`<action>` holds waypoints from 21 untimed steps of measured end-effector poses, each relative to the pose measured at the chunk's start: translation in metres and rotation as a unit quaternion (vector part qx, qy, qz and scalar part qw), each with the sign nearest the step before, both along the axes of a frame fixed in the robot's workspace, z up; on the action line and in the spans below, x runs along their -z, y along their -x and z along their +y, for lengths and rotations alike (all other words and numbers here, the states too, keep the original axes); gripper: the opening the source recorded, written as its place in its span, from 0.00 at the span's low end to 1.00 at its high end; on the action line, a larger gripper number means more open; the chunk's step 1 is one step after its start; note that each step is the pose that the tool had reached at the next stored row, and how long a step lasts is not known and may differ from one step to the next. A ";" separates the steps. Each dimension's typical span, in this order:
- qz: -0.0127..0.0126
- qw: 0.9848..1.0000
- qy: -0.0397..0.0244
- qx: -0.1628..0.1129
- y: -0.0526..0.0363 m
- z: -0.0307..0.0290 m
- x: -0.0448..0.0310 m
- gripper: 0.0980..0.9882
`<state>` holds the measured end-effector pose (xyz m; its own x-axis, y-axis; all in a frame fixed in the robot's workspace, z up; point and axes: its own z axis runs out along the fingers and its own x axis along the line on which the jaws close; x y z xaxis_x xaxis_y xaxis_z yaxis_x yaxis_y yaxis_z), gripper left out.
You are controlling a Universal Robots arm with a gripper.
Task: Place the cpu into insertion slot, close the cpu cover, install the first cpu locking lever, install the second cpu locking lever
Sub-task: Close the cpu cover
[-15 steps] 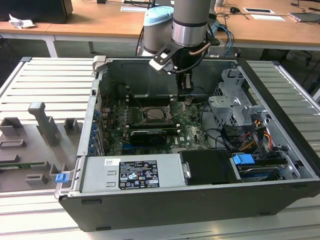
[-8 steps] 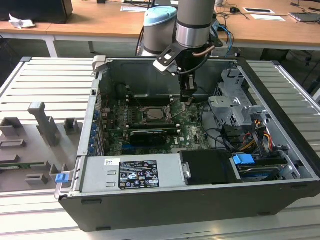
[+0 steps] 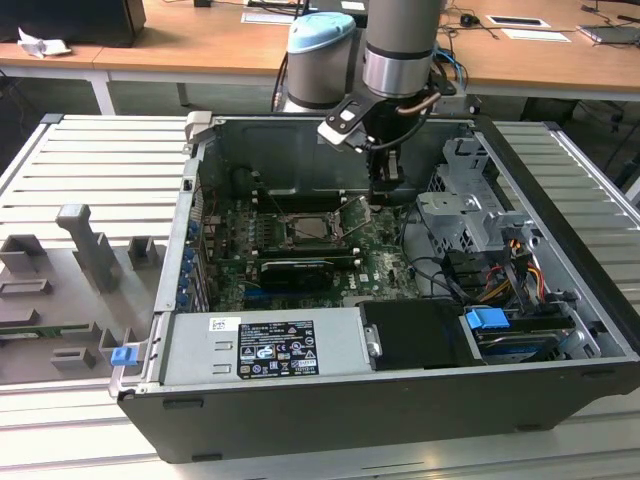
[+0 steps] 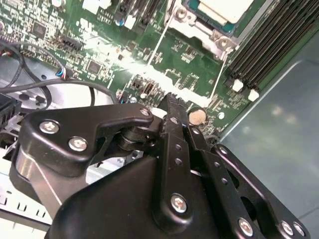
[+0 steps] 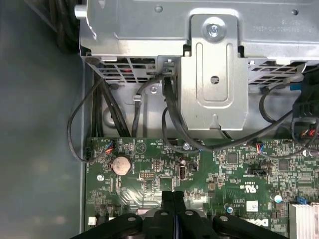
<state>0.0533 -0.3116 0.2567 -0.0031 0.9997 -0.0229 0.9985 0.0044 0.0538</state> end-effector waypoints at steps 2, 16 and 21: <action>0.000 1.000 0.000 0.000 -0.0026 0.0000 0.0003 0.01; 0.000 1.000 0.000 0.000 -0.0032 0.0002 0.0111 0.01; 0.000 1.000 0.000 0.000 0.0030 0.0002 0.0111 0.01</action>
